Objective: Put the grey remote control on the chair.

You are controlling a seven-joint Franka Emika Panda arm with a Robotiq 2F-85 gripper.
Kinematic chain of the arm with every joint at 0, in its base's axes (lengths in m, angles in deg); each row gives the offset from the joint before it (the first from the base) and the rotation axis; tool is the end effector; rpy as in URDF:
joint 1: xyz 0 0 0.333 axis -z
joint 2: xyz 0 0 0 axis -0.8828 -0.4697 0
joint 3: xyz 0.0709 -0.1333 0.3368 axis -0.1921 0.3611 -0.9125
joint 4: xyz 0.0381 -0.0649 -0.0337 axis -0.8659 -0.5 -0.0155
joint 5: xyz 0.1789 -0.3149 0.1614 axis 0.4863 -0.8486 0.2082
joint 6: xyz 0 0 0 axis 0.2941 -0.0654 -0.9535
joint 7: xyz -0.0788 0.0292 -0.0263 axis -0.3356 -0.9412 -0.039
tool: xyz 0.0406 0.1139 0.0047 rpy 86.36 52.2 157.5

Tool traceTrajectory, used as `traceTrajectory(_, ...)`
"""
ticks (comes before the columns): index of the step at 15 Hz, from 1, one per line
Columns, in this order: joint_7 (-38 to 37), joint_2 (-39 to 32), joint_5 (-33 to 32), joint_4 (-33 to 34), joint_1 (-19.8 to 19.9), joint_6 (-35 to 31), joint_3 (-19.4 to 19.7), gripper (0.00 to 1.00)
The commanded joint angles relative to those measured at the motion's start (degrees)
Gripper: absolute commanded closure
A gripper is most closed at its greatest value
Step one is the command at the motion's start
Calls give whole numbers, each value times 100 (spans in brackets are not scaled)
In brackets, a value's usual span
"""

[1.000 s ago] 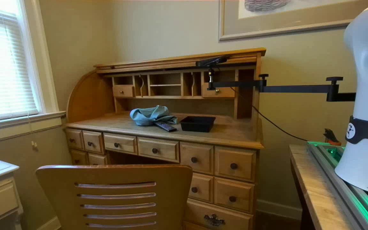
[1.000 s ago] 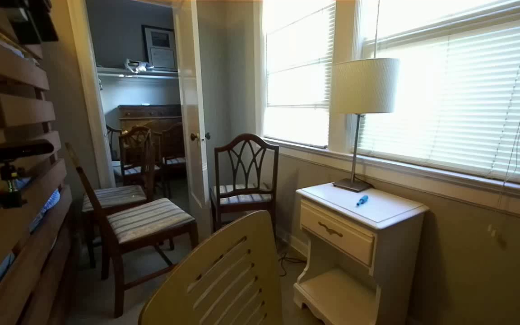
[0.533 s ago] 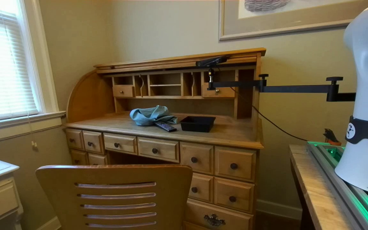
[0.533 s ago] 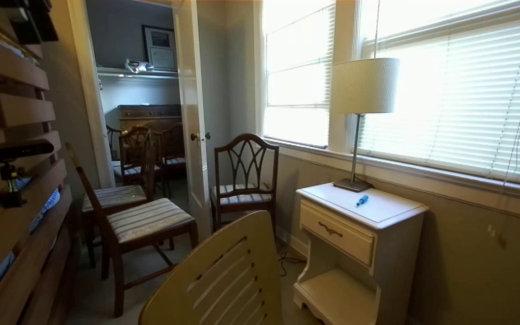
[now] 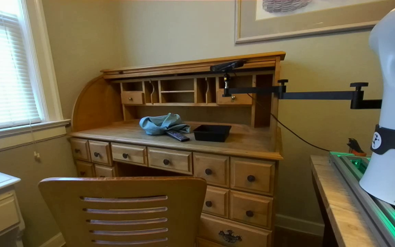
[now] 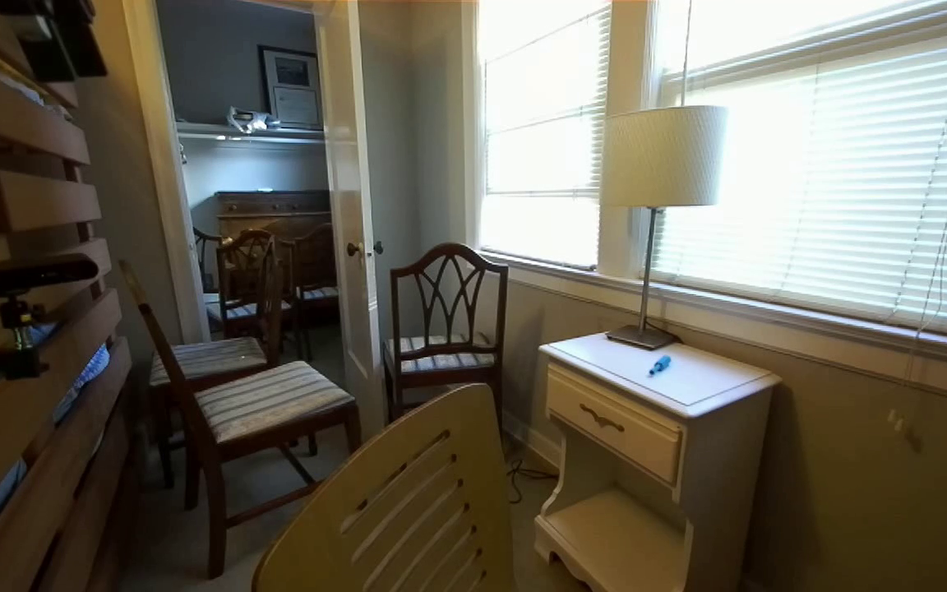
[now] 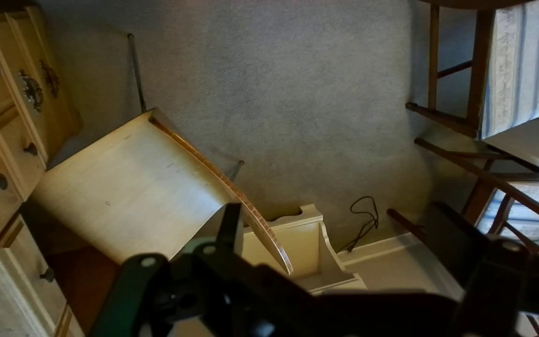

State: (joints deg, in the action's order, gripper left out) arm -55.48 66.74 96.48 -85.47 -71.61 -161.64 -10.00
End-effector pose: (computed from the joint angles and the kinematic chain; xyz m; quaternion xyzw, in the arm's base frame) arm 0.2862 0.1642 0.5945 -0.9886 0.0474 -0.0801 0.1187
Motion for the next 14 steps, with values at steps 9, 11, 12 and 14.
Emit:
traceTrajectory(9, -150, -435, -463, -7, 828, -1031, 9, 0)
traceTrajectory(11, -154, -548, -522, -36, 955, -1235, 92, 0)
traceTrajectory(12, -125, -612, -540, -45, 1010, -1330, 147, 0)
traceTrajectory(14, -76, -728, -552, -77, 1085, -1505, 262, 0)
